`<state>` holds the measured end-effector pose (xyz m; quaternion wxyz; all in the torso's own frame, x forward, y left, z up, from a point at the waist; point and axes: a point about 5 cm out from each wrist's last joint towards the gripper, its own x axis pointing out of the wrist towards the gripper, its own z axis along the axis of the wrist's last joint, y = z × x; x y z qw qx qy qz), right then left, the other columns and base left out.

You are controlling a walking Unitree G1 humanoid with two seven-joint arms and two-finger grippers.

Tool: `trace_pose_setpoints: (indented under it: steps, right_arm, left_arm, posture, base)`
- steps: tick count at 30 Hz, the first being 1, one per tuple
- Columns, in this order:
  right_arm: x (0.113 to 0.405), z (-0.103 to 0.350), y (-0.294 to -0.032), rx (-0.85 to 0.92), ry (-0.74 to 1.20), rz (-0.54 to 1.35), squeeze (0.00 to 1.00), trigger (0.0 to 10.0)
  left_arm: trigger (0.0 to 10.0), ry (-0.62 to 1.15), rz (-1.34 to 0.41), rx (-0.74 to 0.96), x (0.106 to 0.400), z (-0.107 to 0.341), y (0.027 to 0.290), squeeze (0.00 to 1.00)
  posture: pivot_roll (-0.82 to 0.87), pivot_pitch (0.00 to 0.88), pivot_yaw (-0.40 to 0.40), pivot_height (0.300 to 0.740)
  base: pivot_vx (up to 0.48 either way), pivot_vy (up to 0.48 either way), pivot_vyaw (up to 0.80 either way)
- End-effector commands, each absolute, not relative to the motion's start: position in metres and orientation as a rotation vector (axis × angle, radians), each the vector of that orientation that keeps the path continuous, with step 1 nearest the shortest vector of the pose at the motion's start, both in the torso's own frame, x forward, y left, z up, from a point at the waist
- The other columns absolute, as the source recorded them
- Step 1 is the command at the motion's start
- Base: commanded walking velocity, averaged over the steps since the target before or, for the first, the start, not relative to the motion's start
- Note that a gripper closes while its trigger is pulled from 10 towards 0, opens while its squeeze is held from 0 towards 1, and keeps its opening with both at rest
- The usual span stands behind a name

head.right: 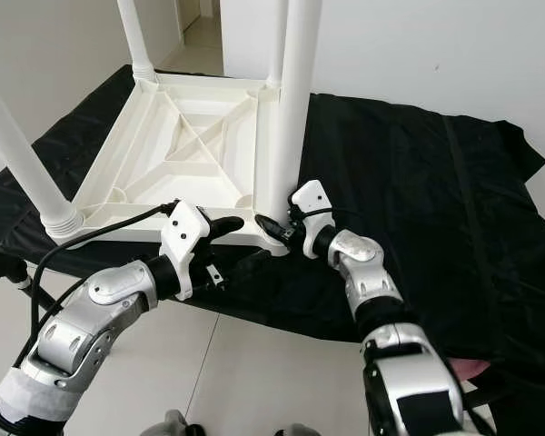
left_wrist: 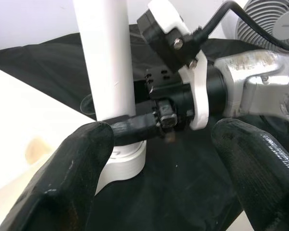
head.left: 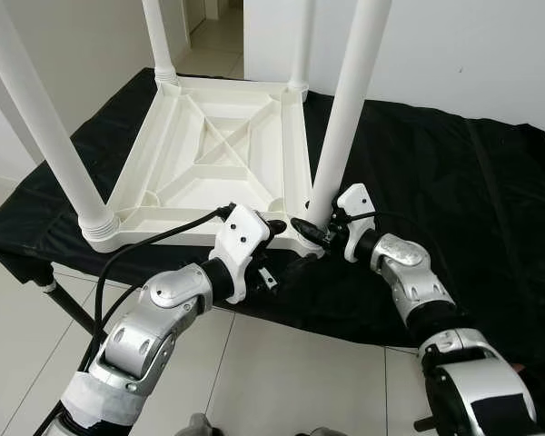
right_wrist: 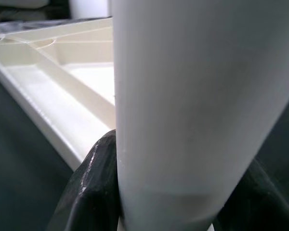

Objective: Building children table

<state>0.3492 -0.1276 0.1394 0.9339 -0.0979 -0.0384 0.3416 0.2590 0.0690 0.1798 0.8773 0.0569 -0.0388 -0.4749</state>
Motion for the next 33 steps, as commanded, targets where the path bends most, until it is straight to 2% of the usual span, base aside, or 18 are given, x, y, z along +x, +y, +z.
trace_pose_setpoints:
  steps: [1,3,11,16,22,23,24,32,33]
  right_arm:
    - [0.348,0.144,-0.128,-0.185,-0.094,0.6,0.0,10.0]
    - [0.347,0.145,-0.127,-0.165,-0.096,0.56,0.0,10.0]
    - [0.32,0.139,-0.102,-0.015,-0.095,0.168,0.0,10.0]
    - [0.313,0.14,-0.09,-0.036,-0.092,0.144,0.0,10.0]
    - [0.313,0.146,-0.094,-0.048,-0.095,0.129,0.0,10.0]
    - [0.312,0.148,-0.095,-0.039,-0.095,0.122,0.85,10.0]
    - [0.311,0.151,-0.097,-0.023,-0.096,0.129,1.0,10.0]
    - [0.317,0.16,-0.113,-0.027,-0.116,0.229,1.0,10.0]
    - [0.319,0.158,-0.117,-0.024,-0.095,0.278,0.46,10.0]
  left_arm:
    - [10.0,-0.066,-1.03,0.109,0.256,0.177,0.066,0.0]
    - [10.0,-0.065,-1.031,0.109,0.255,0.176,0.066,0.0]
    - [10.0,-0.061,-1.032,0.106,0.255,0.176,0.066,0.0]
    - [10.0,-0.06,-1.029,0.108,0.254,0.176,0.067,0.0]
    - [10.0,-0.053,-1.035,0.106,0.253,0.176,0.067,0.0]
    - [10.0,-0.054,-1.034,0.107,0.254,0.176,0.068,0.0]
    - [10.0,-0.055,-1.031,0.108,0.255,0.177,0.068,0.0]
    - [10.0,-0.053,-1.023,0.108,0.253,0.176,0.069,0.0]
    - [10.0,-0.054,-1.02,0.109,0.253,0.176,0.069,0.0]
  posture:
    - [-0.08,0.054,-0.001,0.74]
    - [-0.08,0.054,-0.001,0.74]
    - [-0.07,0.059,0.001,0.74]
    - [-0.07,0.062,0.007,0.74]
    - [-0.07,0.063,0.015,0.74]
    - [-0.07,0.063,0.015,0.74]
    - [-0.06,0.064,0.011,0.74]
    - [-0.05,0.062,0.004,0.74]
    - [-0.05,0.057,0.002,0.74]
  base:
    - [0.0,0.0,0.0]
    - [0.0,0.0,0.0]
    - [0.0,0.0,0.0]
    - [0.0,0.0,0.0]
    - [0.0,0.0,0.0]
    - [0.0,0.0,0.0]
    - [0.0,0.0,0.0]
    - [0.0,0.0,0.0]
    - [0.0,0.0,0.0]
